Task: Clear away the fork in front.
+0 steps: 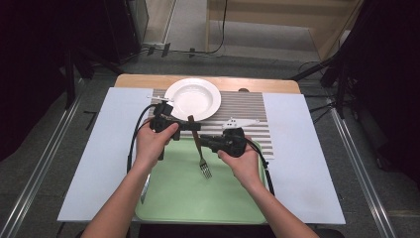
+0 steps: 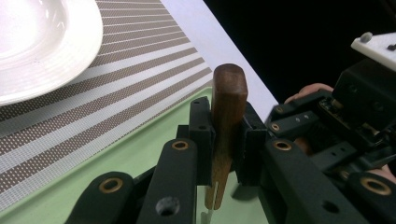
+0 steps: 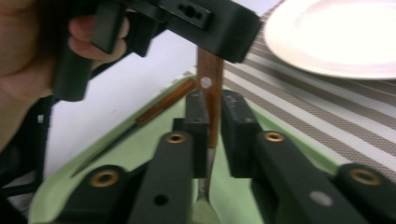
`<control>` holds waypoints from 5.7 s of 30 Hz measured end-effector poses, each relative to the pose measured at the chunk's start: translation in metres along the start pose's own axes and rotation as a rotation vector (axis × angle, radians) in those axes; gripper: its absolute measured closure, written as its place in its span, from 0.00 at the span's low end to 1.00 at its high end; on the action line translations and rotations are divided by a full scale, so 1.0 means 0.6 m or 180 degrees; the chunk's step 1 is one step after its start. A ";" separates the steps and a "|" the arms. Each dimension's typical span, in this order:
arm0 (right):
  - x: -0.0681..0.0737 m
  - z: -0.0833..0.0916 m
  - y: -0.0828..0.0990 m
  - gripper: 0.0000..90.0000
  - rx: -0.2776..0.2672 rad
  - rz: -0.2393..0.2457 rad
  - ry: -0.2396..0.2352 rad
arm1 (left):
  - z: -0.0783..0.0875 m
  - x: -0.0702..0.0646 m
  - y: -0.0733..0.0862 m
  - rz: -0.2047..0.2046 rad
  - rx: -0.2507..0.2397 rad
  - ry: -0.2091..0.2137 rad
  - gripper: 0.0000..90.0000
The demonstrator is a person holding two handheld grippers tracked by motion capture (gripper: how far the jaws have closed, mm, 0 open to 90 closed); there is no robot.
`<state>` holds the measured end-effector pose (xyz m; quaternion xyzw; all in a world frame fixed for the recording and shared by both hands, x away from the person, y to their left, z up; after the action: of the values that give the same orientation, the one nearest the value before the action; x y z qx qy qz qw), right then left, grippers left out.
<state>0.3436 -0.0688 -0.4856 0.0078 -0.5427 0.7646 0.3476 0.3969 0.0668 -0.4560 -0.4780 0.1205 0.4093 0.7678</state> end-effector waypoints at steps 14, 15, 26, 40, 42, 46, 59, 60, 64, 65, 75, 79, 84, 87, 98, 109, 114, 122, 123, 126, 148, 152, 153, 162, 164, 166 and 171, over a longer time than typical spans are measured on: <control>-0.001 0.010 -0.013 0.45 -0.0044 0.0100 0.0019 | 0.020 -0.016 -0.006 -0.0144 0.0005 0.0110 0.89; -0.001 0.012 -0.013 0.45 -0.0043 0.0110 0.0014 | 0.022 -0.016 -0.007 -0.0150 0.0007 0.0101 0.89; -0.012 0.030 0.002 0.41 0.0060 0.0109 0.0044 | 0.047 -0.021 -0.009 -0.0261 0.0031 0.0079 0.89; -0.042 0.075 0.030 0.41 0.0122 0.0047 0.0221 | 0.072 -0.031 0.001 -0.0360 0.0066 0.0066 0.89; -0.049 0.083 0.036 0.41 0.0139 0.0068 0.0276 | 0.076 -0.030 0.003 -0.0369 0.0077 0.0050 0.89; -0.055 0.098 0.043 0.41 0.0123 0.0032 0.0301 | 0.090 -0.029 0.010 -0.0369 0.0066 0.0018 0.89; -0.070 0.130 0.054 0.41 0.0060 -0.0027 0.0391 | 0.127 -0.021 0.025 -0.0329 0.0017 -0.0064 0.89; -0.071 0.131 0.056 0.41 0.0062 -0.0036 0.0398 | 0.129 -0.020 0.026 -0.0326 0.0012 -0.0072 0.89; -0.075 0.139 0.063 0.40 0.0065 -0.0041 0.0419 | 0.134 -0.014 0.034 -0.0291 0.0019 -0.0085 0.89; -0.075 0.142 0.066 0.40 0.0072 -0.0027 0.0414 | 0.133 -0.012 0.037 -0.0279 0.0041 -0.0085 0.89; -0.071 0.166 0.092 0.40 0.0152 0.0005 0.0392 | 0.143 -0.001 0.055 -0.0220 0.0085 -0.0113 0.89; -0.069 0.173 0.102 0.40 0.0178 0.0007 0.0396 | 0.149 0.004 0.060 -0.0192 0.0090 -0.0125 0.89; -0.068 0.185 0.119 0.40 0.0169 -0.0054 0.0399 | 0.158 0.008 0.066 -0.0172 0.0115 -0.0129 0.89; -0.067 0.194 0.125 0.40 0.0160 -0.0057 0.0420 | 0.164 0.008 0.070 -0.0165 0.0115 -0.0160 0.89; -0.071 0.223 0.149 0.40 0.0132 -0.0118 0.0508 | 0.181 0.012 0.092 -0.0146 0.0233 -0.0213 0.89; -0.071 0.231 0.163 0.40 0.0158 -0.0159 0.0528 | 0.159 0.029 0.100 -0.0120 0.0310 -0.0346 0.89; -0.073 0.228 0.164 0.40 0.0179 -0.0137 0.0549 | 0.143 0.033 0.099 -0.0141 0.0275 -0.0428 0.88; -0.073 0.222 0.163 0.40 0.0157 -0.0154 0.0530 | 0.119 0.052 0.104 -0.0079 0.0245 -0.0599 0.86; -0.074 0.221 0.163 0.40 0.0171 -0.0151 0.0536 | 0.117 0.054 0.105 -0.0078 0.0246 -0.0601 0.85; -0.076 0.221 0.165 0.40 0.0191 -0.0152 0.0551 | 0.110 0.060 0.107 -0.0057 0.0225 -0.0640 0.85; -0.080 0.217 0.170 0.40 0.0220 -0.0198 0.0590 | 0.067 0.087 0.121 -0.0063 0.0196 -0.0833 0.81; -0.080 0.216 0.170 0.40 0.0222 -0.0202 0.0586 | 0.061 0.096 0.125 -0.0040 0.0230 -0.0869 0.80; -0.080 0.216 0.170 0.40 0.0220 -0.0205 0.0586 | 0.060 0.096 0.125 -0.0047 0.0230 -0.0888 0.80; -0.078 0.212 0.171 0.40 0.0242 -0.0202 0.0572 | 0.050 0.113 0.134 -0.0049 0.0308 -0.1048 0.78; -0.078 0.212 0.171 0.40 0.0252 -0.0208 0.0577 | 0.048 0.117 0.137 -0.0057 0.0334 -0.1091 0.77; -0.078 0.212 0.171 0.40 0.0253 -0.0217 0.0573 | 0.047 0.121 0.137 -0.0059 0.0334 -0.1135 0.77; -0.078 0.212 0.172 0.40 0.0257 -0.0214 0.0576 | 0.046 0.130 0.139 -0.0062 0.0335 -0.1214 0.76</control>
<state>0.2770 -0.2172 -0.5367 -0.0292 -0.4773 0.7713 0.4201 0.3786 0.1471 -0.5398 -0.3522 -0.0105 0.4781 0.8046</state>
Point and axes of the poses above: each handheld gripper's, and its own axes: z roughly backward along the jaws, y roughly out of its underside, x roughly to its left, the point moved 6 cm from there along -z, roughly forward along the jaws, and after that the axes turned 4 degrees about -y, right-handed, at the moved point
